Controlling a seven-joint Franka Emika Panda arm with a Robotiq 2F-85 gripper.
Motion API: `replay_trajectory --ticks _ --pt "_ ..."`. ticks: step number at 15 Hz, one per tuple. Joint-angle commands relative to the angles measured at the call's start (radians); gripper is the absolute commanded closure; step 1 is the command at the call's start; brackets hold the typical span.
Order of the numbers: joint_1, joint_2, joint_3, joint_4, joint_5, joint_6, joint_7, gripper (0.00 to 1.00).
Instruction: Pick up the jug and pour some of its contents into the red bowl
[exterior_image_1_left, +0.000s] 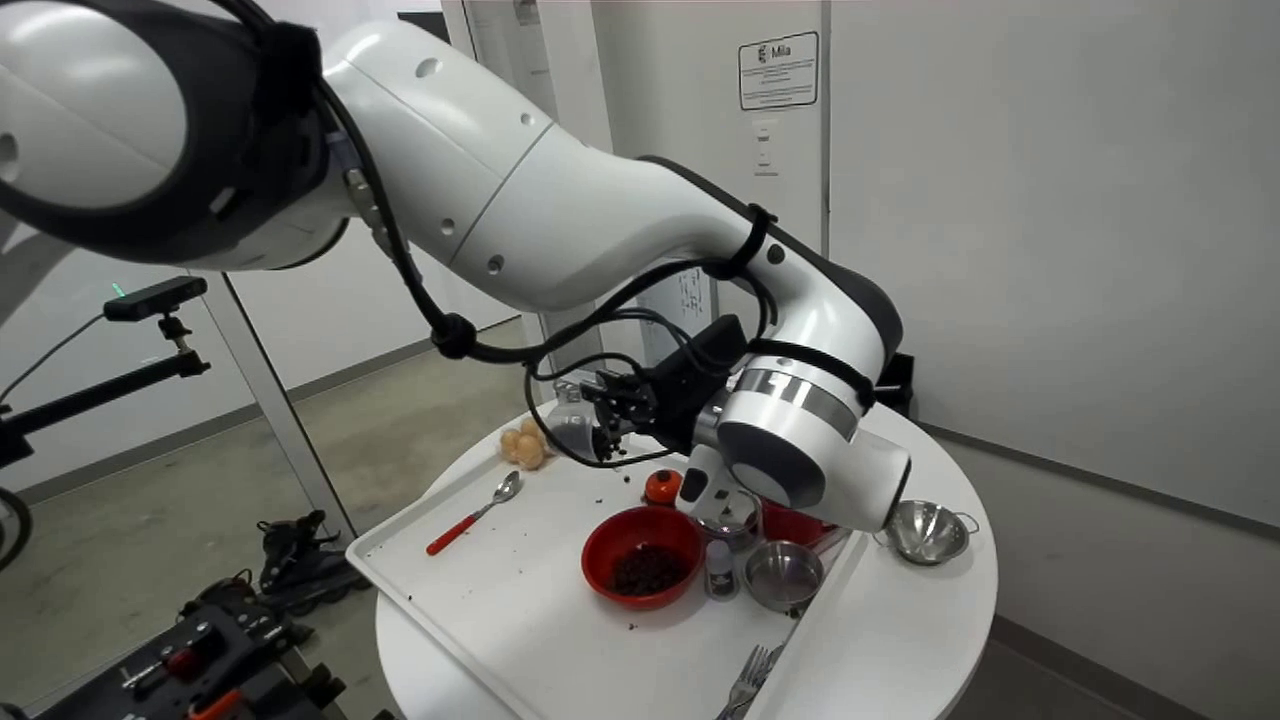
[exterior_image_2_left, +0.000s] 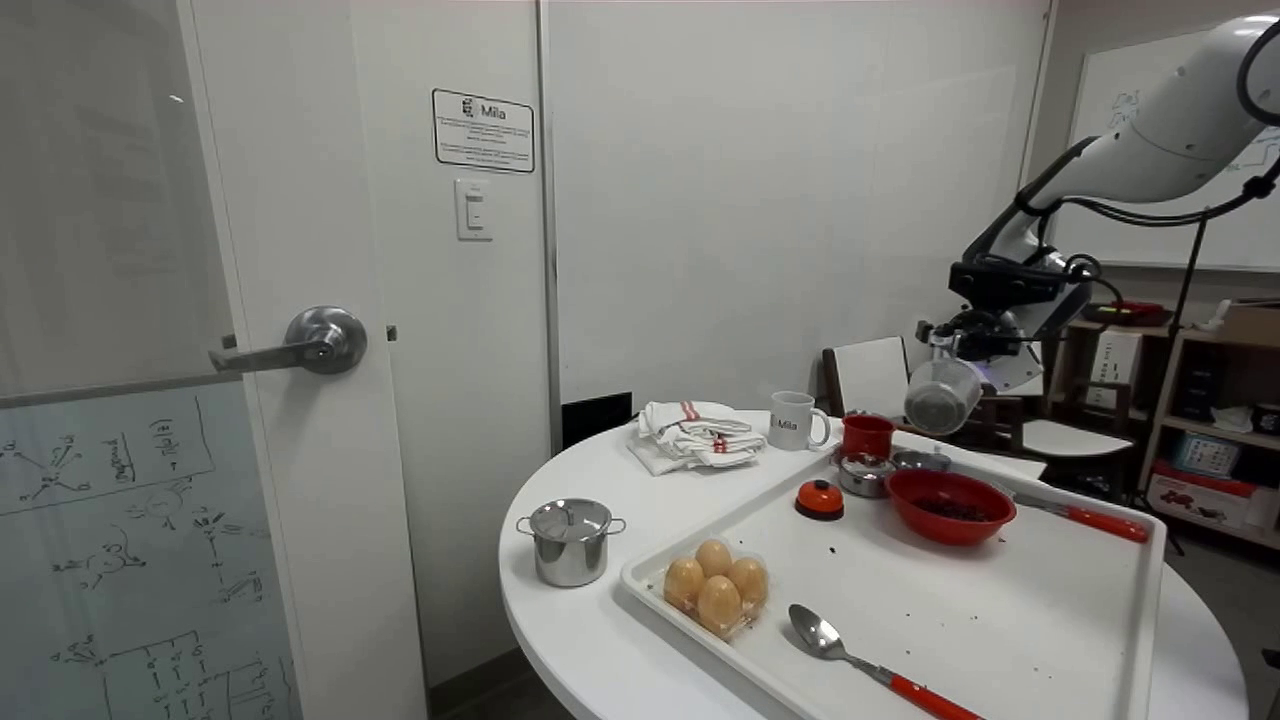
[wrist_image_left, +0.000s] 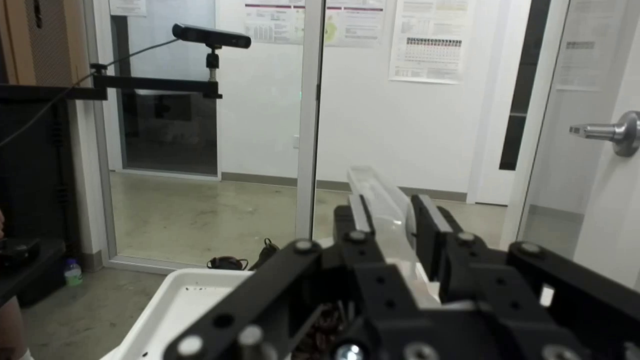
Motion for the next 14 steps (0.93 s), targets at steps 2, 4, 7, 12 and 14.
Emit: replay_trajectory --ticks 2,4,7,12,14 --pt "0.076 -0.113 -0.031 -0.122 -0.010 0.166 -0.042 0.90" --pt "0.098 -0.155 -0.035 -0.162 -0.031 0.215 -0.062 0.91" --pt "0.150 -0.233 -0.043 -0.223 -0.126 0.257 -0.088 0.91" --pt "0.281 -0.404 -0.037 -0.368 -0.324 0.429 -0.136 0.91" --pt "0.336 -0.468 -0.021 -0.436 -0.375 0.549 -0.148 0.91"
